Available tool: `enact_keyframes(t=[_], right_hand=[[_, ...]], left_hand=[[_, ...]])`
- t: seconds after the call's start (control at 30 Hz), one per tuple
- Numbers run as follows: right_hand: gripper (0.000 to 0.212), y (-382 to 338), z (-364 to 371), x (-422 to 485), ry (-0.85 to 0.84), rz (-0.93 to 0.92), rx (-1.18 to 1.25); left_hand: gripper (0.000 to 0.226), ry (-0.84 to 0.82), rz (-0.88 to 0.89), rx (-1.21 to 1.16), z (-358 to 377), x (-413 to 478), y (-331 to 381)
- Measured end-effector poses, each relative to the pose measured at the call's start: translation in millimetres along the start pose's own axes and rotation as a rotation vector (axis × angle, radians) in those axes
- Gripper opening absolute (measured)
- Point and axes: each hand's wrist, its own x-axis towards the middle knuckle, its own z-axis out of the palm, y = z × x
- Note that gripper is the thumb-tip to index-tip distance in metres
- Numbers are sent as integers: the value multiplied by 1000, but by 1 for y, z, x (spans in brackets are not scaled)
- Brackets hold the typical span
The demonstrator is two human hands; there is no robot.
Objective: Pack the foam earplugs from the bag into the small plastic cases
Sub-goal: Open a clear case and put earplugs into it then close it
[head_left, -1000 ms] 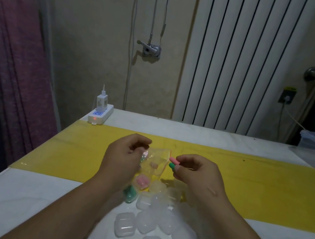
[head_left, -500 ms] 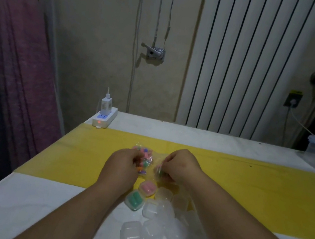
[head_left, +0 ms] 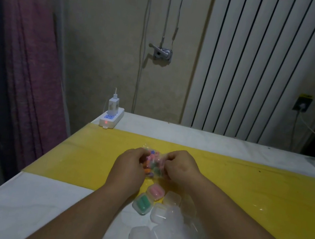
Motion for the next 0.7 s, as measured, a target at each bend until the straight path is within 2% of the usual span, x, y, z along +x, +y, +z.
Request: enact_keyframes(t=[0.3, 0.47, 0.7], right_hand=[[15, -6, 14, 9, 25, -48, -140], [23, -11, 23, 13, 56, -28, -7], [19, -16, 27, 13, 129, 50, -30]], left_hand=[[42, 0, 2, 58, 4, 3, -6], [43, -19, -12, 56, 3, 4, -7], [43, -10, -32, 29, 5, 5, -7]])
